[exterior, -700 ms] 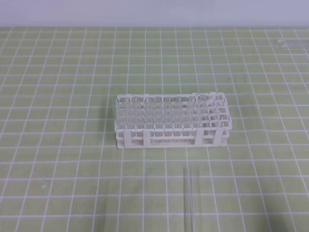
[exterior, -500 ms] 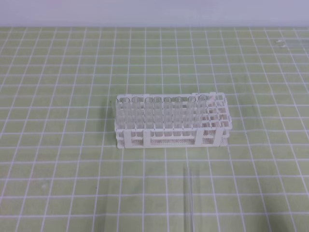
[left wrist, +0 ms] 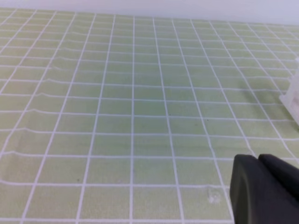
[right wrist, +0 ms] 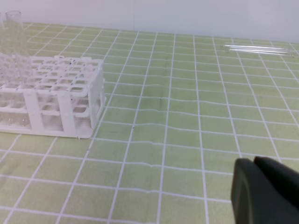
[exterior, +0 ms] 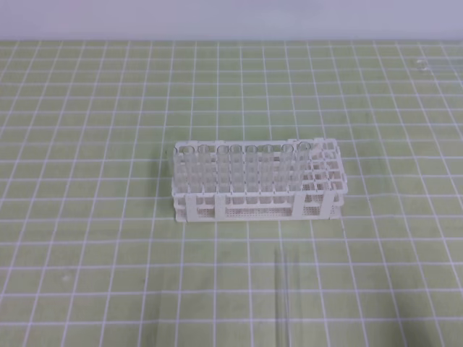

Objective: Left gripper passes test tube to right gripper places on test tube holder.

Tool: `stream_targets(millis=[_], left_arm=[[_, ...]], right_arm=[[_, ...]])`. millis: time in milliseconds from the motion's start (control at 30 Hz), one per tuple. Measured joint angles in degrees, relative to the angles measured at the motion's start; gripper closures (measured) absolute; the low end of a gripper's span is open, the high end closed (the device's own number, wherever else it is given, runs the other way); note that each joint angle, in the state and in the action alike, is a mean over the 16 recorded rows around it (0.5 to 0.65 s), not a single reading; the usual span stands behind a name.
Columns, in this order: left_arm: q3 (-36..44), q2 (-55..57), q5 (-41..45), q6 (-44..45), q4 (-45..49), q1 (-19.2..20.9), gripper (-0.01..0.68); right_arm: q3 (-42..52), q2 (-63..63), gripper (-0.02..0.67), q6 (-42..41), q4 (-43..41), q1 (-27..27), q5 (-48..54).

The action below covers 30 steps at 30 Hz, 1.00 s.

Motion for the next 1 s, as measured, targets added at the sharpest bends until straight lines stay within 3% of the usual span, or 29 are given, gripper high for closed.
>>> stream_targets(millis=[800,1000], left_arm=[[0.1,0.0,-2.6,-0.2,-2.5,0.0,0.675],[0.1,0.0,-4.2,-4.0,-7.7,0.0,0.675]], right_arm=[[0.0,0.0,0.666,0.0,0.0,0.0,0.0],[0.0,0.0,0.666,0.0,0.0,0.0,0.0]])
